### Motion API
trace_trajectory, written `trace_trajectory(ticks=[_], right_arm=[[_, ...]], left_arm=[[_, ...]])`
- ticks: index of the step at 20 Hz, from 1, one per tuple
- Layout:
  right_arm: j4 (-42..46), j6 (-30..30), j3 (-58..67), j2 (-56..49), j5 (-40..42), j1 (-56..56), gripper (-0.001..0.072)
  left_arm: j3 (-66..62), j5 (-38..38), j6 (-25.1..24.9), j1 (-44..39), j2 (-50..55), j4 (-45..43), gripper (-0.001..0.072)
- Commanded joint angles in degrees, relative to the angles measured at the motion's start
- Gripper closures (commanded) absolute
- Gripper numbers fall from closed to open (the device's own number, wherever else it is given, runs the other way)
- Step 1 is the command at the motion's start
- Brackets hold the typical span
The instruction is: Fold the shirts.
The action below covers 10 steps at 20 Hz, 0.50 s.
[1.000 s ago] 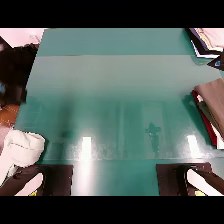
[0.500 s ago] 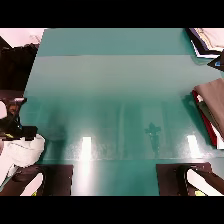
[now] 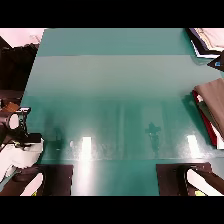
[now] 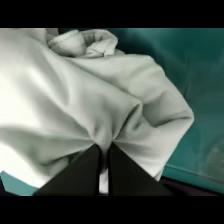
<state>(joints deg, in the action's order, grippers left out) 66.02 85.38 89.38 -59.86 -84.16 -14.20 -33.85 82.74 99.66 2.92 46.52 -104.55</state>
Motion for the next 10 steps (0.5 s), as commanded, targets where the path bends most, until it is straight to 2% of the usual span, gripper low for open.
trace_trajectory(ticks=[1,3,6,8,10], right_arm=[[-0.1,0.0,0.0,0.0,0.1,0.0,0.069],[0.0,0.0,0.0,0.0,0.2,0.0,0.0691],[-0.1,0.1,0.0,0.0,1.6,0.0,0.0691],[-0.5,0.1,0.0,0.0,2.4,0.0,0.0691],[-0.5,0.1,0.0,0.0,2.5,0.0,0.0691]], left_arm=[[-9.5,0.8,-0.4,0.0,-0.3,2.5,0.0685],[-22.8,0.8,-2.7,0.0,-0.6,10.1,0.0685],[-40.8,0.7,-8.7,0.0,-0.6,31.4,0.0685],[-48.6,-1.2,-12.6,0.0,-0.6,44.7,0.0685],[-53.0,-4.2,-15.4,-0.8,-0.2,52.8,0.0685]])
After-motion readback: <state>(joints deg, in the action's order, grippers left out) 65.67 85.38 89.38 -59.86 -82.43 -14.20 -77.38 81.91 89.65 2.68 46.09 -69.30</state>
